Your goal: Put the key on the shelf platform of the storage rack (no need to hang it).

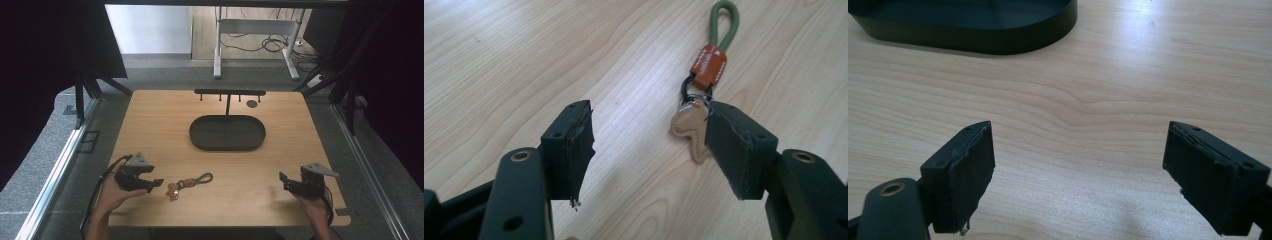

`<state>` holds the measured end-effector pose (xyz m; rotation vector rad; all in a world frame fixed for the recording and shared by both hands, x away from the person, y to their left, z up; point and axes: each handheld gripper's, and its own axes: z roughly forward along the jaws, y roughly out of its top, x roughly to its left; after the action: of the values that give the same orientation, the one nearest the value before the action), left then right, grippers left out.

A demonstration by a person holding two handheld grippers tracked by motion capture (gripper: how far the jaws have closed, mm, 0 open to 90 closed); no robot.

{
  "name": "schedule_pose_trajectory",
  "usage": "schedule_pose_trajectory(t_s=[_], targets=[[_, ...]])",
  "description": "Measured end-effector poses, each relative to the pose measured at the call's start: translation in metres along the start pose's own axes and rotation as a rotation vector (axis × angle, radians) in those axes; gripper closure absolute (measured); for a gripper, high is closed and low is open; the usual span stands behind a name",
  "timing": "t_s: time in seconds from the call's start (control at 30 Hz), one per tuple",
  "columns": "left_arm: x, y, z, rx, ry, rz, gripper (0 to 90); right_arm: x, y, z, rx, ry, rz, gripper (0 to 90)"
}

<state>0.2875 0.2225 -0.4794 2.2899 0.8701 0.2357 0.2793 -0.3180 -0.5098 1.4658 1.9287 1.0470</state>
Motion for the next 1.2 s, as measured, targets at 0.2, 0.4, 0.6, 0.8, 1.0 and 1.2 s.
schedule_pose_trajectory(t_s=[0.2, 0.4, 0.6, 0.8, 1.0, 1.2], targets=[[-0.002, -0.004, 0.000, -0.002, 0.014, -0.024, 36.7, -0.005, -0.002, -0.002, -0.008, 0.034, 0.026, 14.2], [-0.004, -0.002, -0.001, 0.019, 0.017, -0.017, 36.5, -0.007, -0.004, 0.001, 0.009, 0.048, 0.032, 15.5], [-0.004, -0.002, -0.003, 0.016, -0.001, -0.018, 36.5, -0.007, -0.006, 0.000, 0.020, 0.061, 0.028, 16.1], [0.001, 0.005, -0.008, 0.016, -0.021, -0.003, 36.6, -0.009, -0.005, -0.002, 0.007, 0.054, 0.027, 17.3], [0.001, 0.021, -0.014, -0.004, -0.053, 0.038, 36.2, -0.011, -0.005, -0.003, 0.005, 0.062, 0.029, 18.7], [-0.003, 0.036, -0.015, 0.009, -0.051, 0.097, 36.3, -0.011, -0.006, -0.007, -0.004, 0.074, 0.017, 19.8]])
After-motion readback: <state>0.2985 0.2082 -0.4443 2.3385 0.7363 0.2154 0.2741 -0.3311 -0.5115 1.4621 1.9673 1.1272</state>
